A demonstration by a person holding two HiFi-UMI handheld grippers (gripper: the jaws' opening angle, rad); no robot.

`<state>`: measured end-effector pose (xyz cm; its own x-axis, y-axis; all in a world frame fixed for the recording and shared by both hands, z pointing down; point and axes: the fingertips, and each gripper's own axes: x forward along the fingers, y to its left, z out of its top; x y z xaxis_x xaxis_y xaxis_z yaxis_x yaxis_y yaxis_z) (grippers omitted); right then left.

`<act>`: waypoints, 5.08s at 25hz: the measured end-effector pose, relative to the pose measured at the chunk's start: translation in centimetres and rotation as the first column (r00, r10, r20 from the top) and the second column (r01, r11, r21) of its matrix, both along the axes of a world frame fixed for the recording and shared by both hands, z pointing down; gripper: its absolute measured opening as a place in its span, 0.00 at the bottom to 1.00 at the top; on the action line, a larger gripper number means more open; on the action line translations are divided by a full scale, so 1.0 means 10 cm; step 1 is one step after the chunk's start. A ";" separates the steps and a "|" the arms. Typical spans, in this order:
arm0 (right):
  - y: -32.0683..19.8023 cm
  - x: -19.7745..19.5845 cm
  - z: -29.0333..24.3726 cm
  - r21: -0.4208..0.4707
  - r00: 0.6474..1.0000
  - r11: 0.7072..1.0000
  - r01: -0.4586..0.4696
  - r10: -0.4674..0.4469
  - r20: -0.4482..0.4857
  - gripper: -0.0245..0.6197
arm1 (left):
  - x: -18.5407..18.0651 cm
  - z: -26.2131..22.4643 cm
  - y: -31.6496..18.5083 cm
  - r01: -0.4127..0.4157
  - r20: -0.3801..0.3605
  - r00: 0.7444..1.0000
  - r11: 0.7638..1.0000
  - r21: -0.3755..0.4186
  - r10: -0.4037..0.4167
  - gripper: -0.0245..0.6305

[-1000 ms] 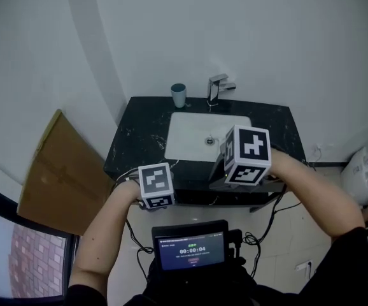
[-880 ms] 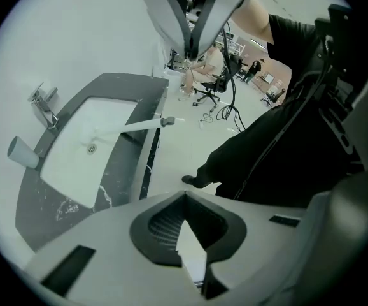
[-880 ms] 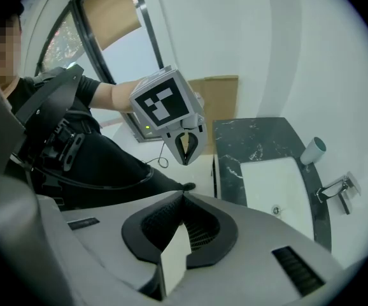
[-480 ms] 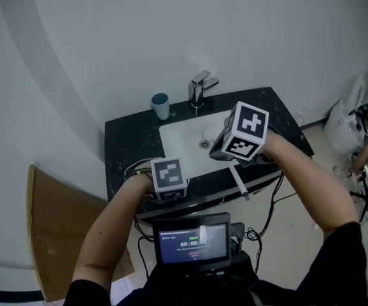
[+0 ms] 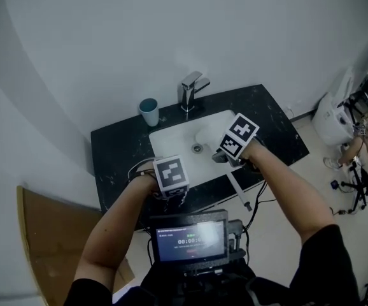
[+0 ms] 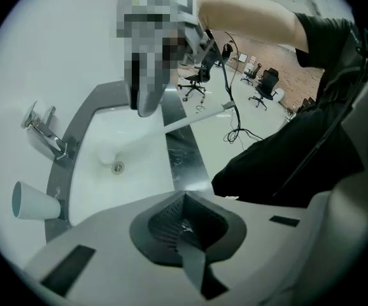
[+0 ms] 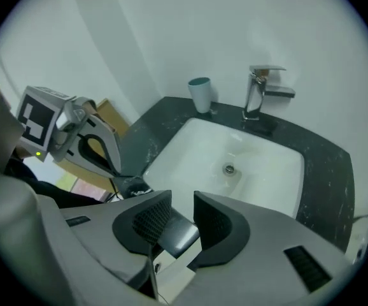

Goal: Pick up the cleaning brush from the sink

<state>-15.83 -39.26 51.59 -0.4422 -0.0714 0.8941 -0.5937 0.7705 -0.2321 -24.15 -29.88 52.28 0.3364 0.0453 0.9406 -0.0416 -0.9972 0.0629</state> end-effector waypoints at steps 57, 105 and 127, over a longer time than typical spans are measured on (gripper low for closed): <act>-0.04 1.26 0.14 0.009 0.868 0.933 -0.359 0.331 0.369 0.10 | 0.51 -0.22 -0.56 0.862 -0.594 0.415 0.507 0.014 -0.689 0.06; 1.84 2.55 -1.49 0.572 0.639 0.665 -0.480 -0.181 0.748 0.10 | 1.63 -1.38 1.42 0.988 -0.933 0.089 0.151 0.038 -0.349 0.06; 1.76 2.27 -1.61 0.607 0.637 0.607 -0.513 -0.205 0.743 0.10 | 1.55 -1.57 1.28 0.995 -0.951 0.057 0.092 0.031 -0.304 0.06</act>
